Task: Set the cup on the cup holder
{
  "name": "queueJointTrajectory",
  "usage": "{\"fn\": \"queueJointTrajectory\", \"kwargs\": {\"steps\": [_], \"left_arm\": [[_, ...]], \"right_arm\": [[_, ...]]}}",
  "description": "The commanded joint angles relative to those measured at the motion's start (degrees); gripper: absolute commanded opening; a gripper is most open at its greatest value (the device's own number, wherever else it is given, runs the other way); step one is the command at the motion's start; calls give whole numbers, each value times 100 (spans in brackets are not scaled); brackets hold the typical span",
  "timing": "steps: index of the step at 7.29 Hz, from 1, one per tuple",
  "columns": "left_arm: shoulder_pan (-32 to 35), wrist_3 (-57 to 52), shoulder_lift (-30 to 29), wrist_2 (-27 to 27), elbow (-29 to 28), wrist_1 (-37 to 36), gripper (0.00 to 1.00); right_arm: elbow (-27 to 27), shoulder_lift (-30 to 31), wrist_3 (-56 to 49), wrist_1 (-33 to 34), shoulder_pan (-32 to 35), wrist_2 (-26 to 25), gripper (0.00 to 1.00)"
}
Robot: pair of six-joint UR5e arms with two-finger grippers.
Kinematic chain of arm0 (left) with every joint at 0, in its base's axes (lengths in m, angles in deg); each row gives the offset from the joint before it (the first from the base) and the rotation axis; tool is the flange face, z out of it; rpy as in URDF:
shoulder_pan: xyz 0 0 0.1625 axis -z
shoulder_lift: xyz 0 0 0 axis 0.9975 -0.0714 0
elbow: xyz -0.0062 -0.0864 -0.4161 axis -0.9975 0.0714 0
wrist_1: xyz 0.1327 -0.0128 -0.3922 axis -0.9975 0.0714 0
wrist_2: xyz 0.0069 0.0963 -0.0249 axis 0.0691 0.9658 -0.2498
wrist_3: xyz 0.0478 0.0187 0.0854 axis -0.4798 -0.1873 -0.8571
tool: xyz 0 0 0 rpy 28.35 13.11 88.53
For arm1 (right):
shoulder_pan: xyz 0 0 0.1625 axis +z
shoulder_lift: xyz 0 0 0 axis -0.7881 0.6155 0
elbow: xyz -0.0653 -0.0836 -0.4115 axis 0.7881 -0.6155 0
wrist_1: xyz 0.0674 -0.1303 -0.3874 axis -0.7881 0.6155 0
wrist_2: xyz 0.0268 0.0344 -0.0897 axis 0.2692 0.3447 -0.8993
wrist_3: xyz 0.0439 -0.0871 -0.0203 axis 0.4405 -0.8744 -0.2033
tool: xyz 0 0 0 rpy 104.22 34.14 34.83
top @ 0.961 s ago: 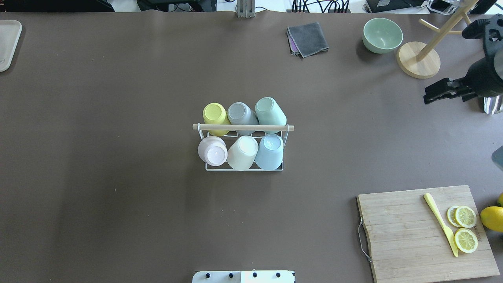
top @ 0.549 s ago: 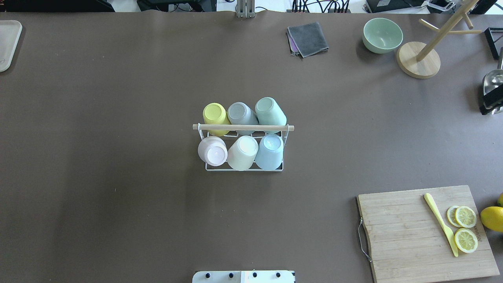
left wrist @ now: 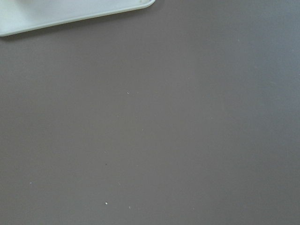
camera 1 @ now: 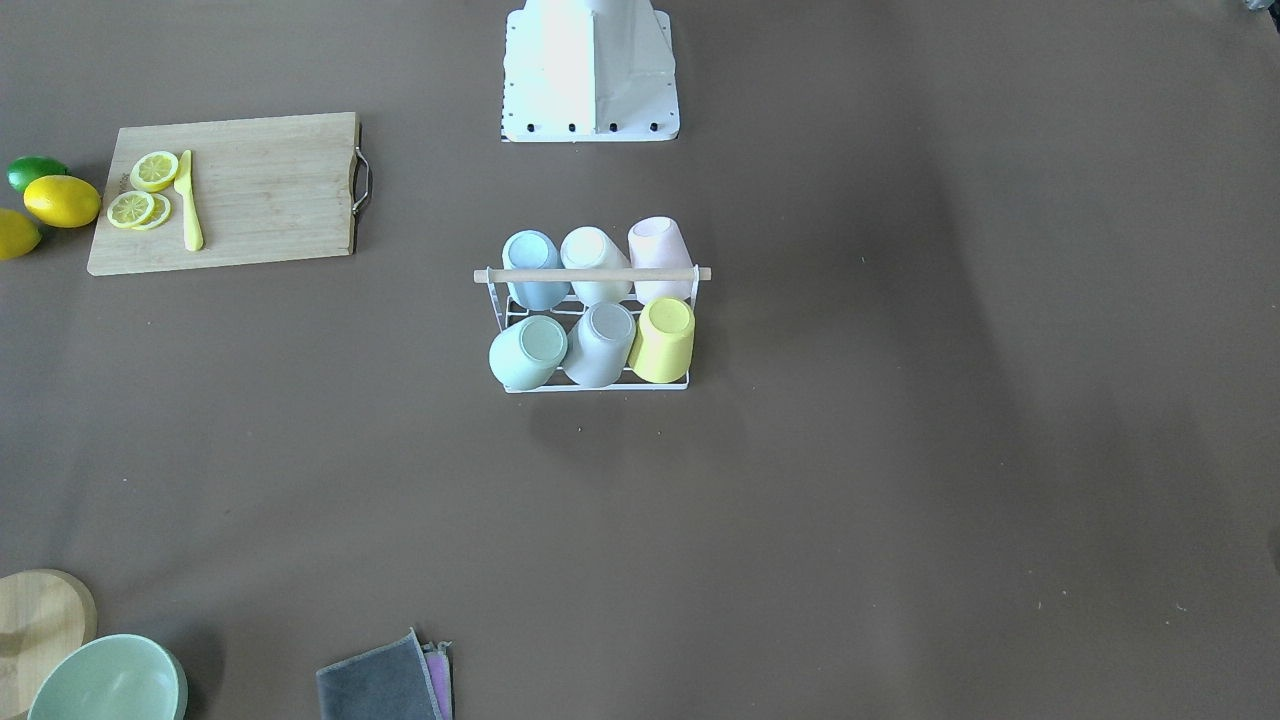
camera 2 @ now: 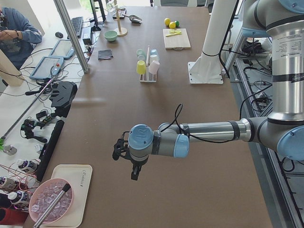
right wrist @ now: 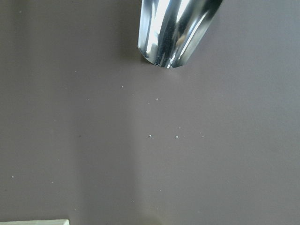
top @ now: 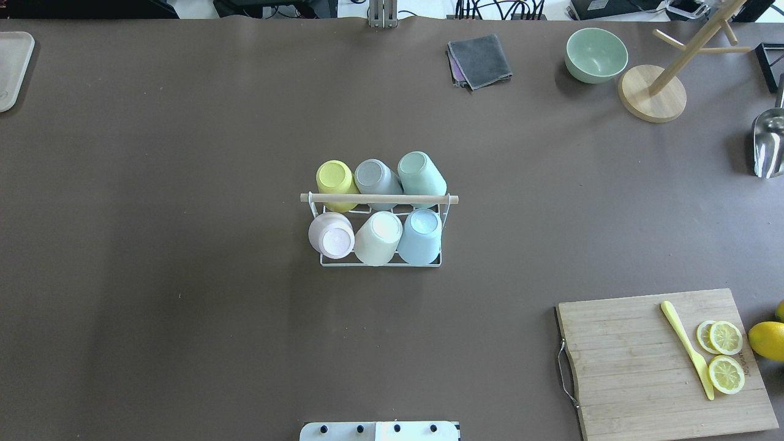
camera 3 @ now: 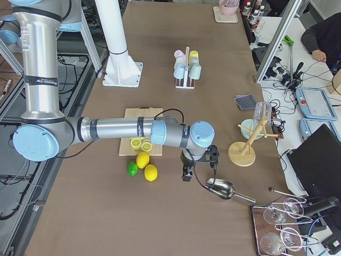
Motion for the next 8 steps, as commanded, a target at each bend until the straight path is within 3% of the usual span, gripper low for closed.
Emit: {"fn": "queueJointTrajectory", "kwargs": {"steps": [1, 4, 8], "left_arm": [[-1, 15, -5, -14, -44, -17, 99], [-18, 995, -162, -32, -62, 26, 99], [-124, 965, -225, -32, -45, 18, 99]], "right_arm": [[-106, 158, -86, -31, 200, 34, 100], [279, 27, -7, 48, 209, -98, 100], [325, 62, -7, 30, 201, -274, 100]]}}
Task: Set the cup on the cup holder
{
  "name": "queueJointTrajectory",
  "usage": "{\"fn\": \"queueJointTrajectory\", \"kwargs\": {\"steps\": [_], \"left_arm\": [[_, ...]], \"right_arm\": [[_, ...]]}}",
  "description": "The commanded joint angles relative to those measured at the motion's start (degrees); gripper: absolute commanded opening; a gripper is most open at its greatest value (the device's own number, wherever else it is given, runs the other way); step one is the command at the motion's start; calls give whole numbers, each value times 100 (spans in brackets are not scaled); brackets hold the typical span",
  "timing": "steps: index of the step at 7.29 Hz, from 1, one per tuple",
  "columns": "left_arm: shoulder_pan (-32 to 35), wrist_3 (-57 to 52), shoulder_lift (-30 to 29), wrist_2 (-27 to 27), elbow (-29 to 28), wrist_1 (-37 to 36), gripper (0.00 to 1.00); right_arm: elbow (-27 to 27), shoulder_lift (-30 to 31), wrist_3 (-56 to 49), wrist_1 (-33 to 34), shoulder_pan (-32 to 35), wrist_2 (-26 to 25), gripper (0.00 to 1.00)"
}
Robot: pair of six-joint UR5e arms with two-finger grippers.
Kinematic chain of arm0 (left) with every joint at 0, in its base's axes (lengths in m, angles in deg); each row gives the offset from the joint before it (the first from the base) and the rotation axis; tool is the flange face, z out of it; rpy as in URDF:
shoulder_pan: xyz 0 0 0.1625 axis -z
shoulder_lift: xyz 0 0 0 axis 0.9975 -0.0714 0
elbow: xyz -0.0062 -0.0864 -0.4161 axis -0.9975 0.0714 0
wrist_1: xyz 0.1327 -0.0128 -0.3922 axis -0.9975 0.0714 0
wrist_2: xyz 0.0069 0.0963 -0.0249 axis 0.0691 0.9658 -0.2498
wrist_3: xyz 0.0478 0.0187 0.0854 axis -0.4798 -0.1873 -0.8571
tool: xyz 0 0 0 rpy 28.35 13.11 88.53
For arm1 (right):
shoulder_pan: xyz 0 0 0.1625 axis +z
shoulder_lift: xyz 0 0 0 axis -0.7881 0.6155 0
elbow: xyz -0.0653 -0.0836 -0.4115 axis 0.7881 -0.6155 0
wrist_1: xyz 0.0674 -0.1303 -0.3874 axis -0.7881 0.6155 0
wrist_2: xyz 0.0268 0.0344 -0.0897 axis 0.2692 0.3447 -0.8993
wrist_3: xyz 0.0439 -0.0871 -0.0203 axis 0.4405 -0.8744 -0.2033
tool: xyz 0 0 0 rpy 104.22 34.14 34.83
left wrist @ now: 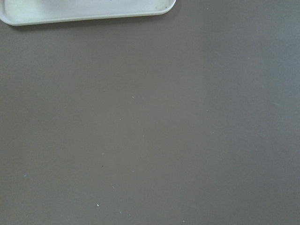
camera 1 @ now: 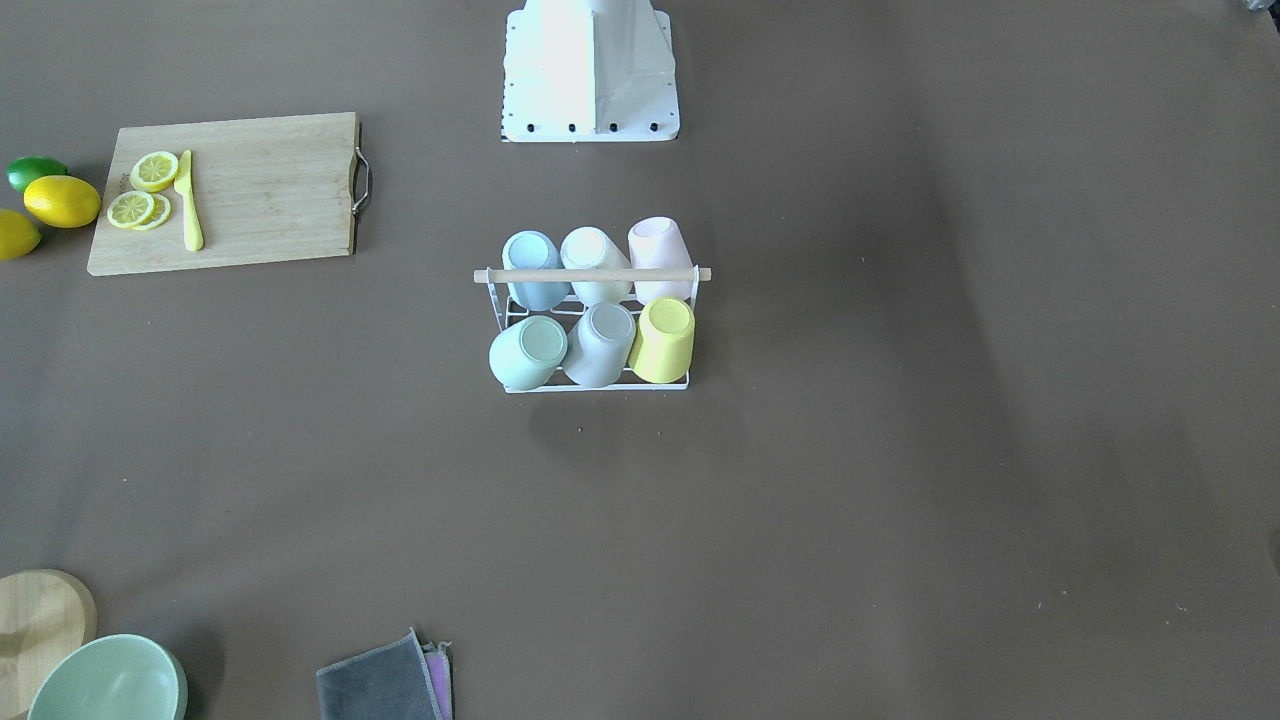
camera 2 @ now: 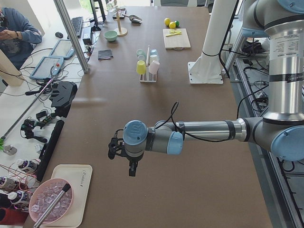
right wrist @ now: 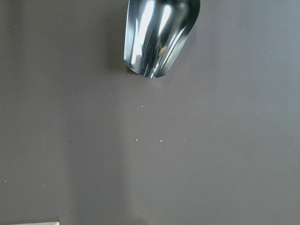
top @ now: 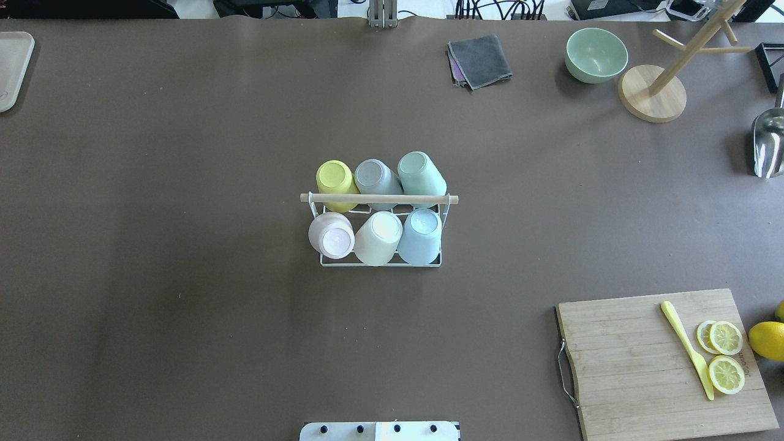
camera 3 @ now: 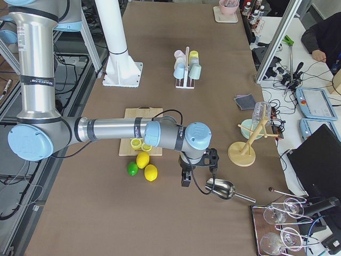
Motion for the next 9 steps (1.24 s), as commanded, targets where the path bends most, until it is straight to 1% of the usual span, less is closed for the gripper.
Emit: {"fn": "queueJointTrajectory", "kwargs": {"steps": [1, 8, 9], "left_arm": [[-6, -2, -5, 9, 7, 24, 99], [-15, -11, 57, 9, 16, 95, 99], [-49, -11, 57, 26, -2, 269, 99]], "right_arm": [[8, 30, -8, -1, 0, -15, 100], [-1, 57, -8, -1, 0, -15, 100], [-1, 57, 1, -1, 0, -6, 100]]}}
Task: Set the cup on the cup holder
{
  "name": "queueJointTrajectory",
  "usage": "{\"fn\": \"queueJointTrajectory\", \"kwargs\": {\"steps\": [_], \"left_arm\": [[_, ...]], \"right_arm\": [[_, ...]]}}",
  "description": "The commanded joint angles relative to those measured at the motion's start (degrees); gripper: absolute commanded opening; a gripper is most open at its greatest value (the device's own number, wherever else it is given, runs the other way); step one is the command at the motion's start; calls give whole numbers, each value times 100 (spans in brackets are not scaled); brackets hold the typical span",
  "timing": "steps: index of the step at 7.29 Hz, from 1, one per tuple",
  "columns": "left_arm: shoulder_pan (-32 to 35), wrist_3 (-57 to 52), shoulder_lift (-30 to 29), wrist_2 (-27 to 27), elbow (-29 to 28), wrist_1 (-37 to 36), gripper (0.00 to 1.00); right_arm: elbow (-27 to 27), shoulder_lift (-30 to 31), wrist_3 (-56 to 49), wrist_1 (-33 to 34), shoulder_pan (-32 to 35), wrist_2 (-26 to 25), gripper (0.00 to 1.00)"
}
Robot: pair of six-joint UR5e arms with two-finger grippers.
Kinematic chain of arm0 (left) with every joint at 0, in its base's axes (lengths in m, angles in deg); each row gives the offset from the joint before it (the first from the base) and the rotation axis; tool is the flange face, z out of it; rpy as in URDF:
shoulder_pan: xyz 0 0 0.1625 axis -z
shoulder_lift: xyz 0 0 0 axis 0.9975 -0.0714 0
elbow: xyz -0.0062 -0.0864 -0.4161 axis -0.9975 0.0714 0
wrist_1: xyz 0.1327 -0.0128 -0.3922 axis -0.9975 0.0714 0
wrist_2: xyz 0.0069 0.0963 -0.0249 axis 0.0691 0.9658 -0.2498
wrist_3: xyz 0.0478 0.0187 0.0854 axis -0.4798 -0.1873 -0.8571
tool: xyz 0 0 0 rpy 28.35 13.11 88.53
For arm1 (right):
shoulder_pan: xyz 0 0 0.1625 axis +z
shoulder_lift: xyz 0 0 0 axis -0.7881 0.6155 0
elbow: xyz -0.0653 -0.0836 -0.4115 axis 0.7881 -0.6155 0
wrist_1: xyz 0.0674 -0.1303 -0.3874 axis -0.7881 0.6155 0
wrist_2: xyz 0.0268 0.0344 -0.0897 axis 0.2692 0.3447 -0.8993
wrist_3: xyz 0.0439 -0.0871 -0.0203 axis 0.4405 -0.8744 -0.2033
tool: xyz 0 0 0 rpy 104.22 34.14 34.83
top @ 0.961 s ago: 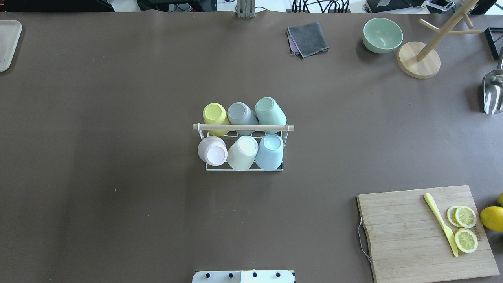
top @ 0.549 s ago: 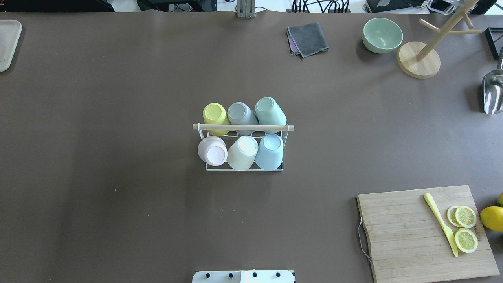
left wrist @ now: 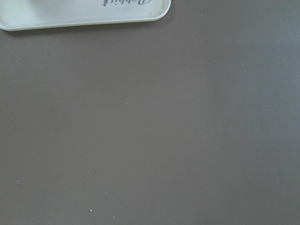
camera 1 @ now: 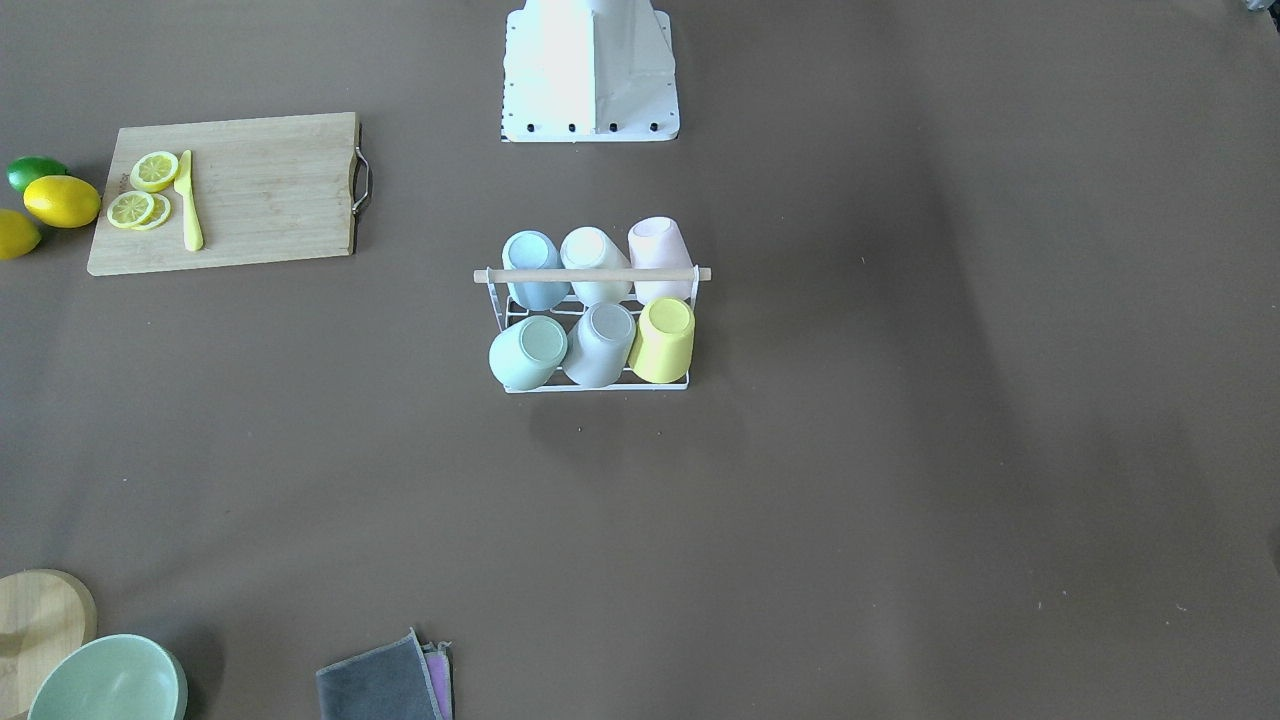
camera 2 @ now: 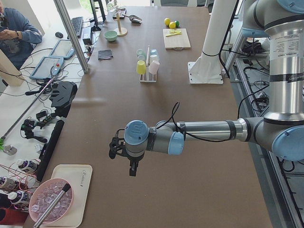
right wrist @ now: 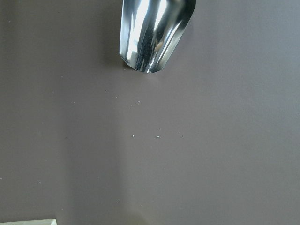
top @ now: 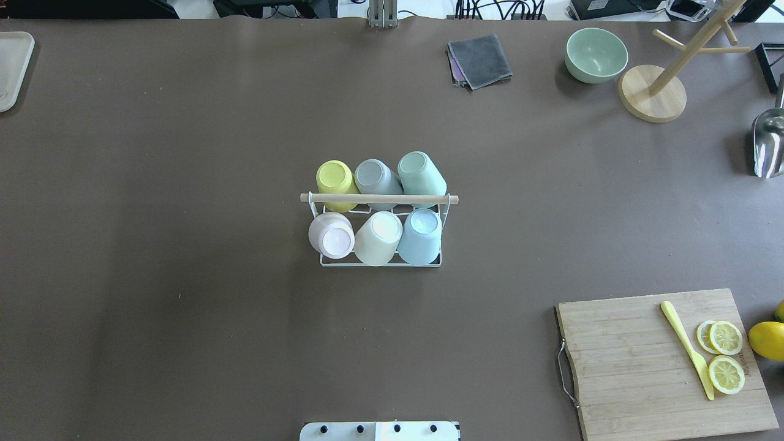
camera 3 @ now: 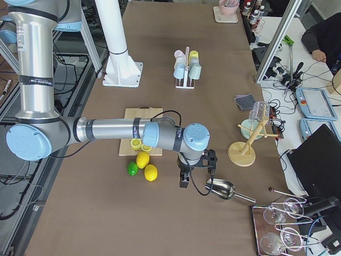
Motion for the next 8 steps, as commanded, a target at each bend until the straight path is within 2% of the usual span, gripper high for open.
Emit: {"fn": "queueJointTrajectory", "kwargs": {"steps": [1, 7, 8], "left_arm": [[-44, -1, 9, 40, -27, 196, 99], [-53, 8, 27, 23, -44, 144, 99], [-53, 8, 175, 22, -44, 152, 99]], "right_arm": [[-18, -8, 4, 0, 0, -3, 100], [-45, -53, 4, 9, -9, -3, 100], [-45, -53, 4, 9, -9, -3, 100]]}}
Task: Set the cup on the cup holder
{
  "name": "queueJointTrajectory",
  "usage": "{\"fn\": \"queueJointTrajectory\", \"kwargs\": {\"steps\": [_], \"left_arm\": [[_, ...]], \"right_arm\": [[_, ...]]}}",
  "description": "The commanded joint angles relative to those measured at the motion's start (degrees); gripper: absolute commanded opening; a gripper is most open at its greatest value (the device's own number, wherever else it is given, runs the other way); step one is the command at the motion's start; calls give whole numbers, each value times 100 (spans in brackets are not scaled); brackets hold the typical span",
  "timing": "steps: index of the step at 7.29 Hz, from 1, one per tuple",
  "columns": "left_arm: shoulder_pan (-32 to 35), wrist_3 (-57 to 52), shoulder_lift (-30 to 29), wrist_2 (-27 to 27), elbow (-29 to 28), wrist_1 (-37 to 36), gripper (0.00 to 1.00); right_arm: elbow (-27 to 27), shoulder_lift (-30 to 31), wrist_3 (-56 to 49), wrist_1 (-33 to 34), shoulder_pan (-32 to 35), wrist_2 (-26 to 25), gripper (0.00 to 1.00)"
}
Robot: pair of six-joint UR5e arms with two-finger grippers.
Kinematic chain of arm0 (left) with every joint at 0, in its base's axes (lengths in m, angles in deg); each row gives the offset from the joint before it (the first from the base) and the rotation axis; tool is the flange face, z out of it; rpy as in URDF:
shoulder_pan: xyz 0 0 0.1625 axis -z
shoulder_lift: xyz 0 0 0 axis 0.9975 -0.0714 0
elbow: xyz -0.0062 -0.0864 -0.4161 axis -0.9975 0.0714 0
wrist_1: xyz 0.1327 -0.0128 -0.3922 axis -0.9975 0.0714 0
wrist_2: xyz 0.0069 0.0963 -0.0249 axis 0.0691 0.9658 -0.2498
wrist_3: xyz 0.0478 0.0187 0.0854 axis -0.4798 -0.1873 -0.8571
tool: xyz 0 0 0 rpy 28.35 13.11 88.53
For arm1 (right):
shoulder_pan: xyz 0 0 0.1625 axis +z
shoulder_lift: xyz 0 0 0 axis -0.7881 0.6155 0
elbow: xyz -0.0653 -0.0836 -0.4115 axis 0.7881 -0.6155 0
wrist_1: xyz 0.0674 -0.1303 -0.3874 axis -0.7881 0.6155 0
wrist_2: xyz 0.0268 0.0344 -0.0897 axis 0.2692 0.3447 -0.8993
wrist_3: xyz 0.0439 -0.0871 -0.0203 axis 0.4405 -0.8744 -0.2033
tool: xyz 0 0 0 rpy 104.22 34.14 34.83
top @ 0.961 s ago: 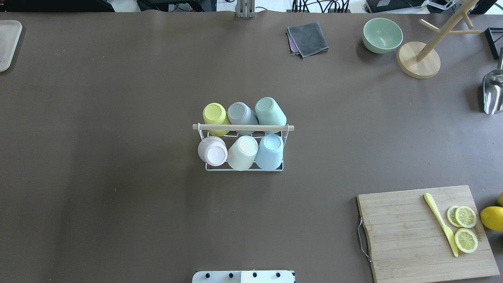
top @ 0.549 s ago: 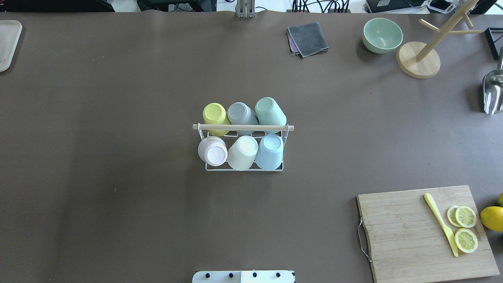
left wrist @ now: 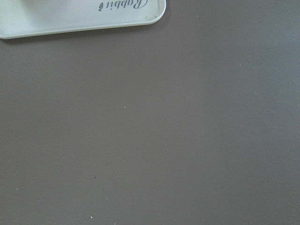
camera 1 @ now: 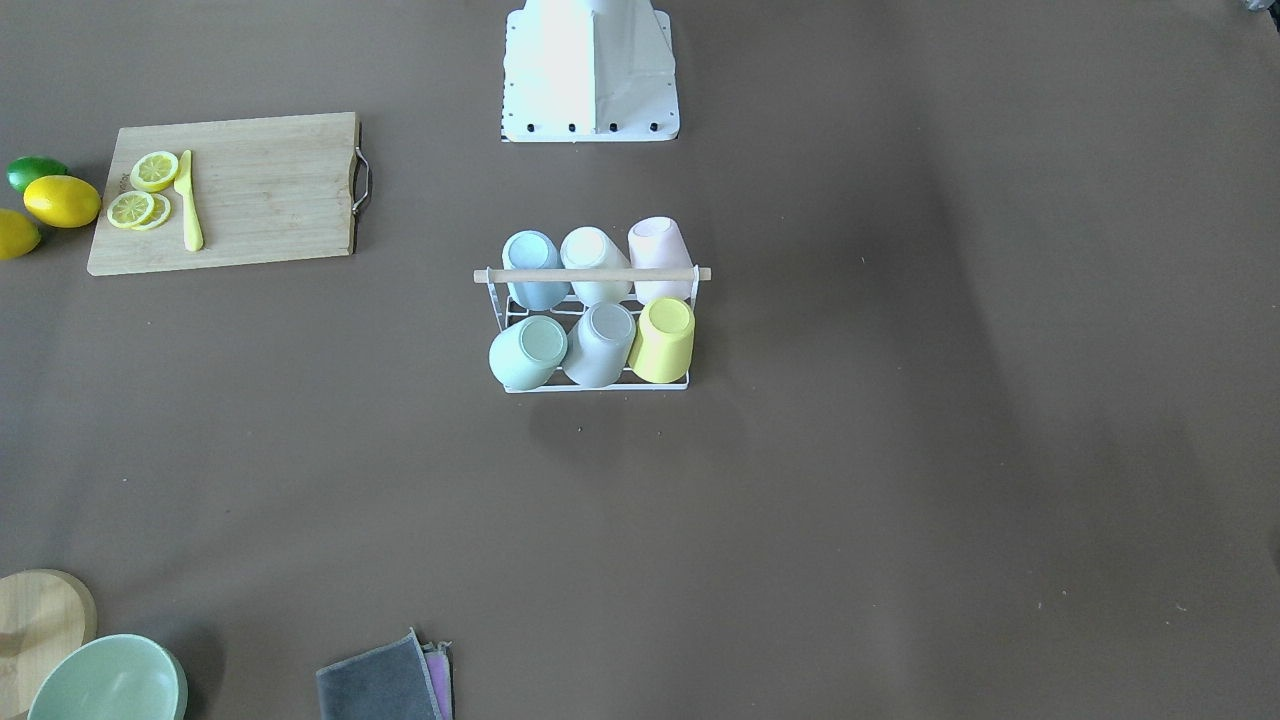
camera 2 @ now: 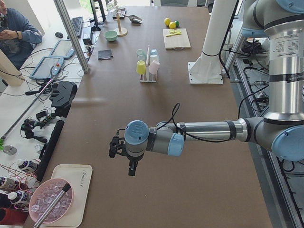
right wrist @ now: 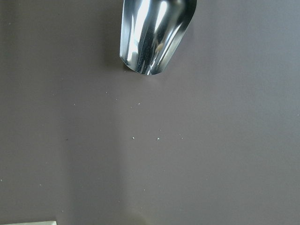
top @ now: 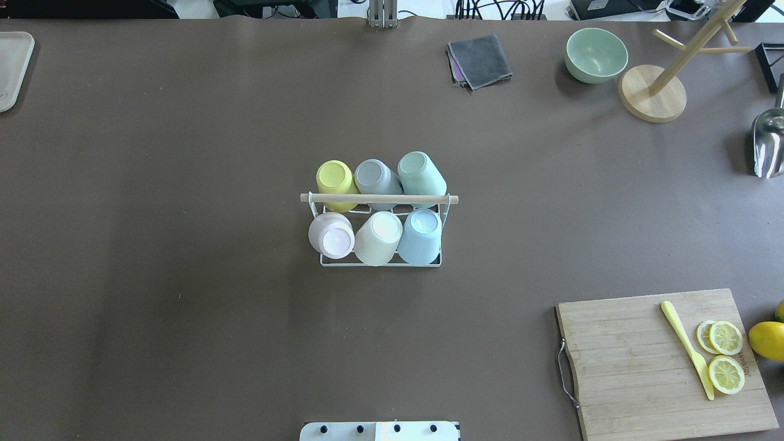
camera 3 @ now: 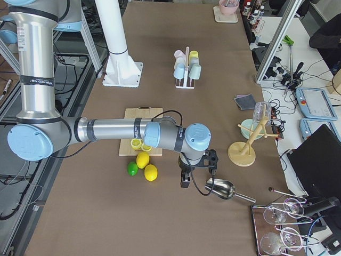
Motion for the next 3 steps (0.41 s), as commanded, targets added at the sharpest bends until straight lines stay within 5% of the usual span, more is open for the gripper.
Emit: {"fn": "queueJointTrajectory", "kwargs": {"steps": [1, 3], "left_arm": [[-1, 0, 214, -39, 24, -11, 99], [16, 9, 224, -274, -19, -176, 99]], "right_arm": [[-1, -11, 0, -7, 0, 0, 100], [-1, -11, 0, 1, 0, 0, 100]]}}
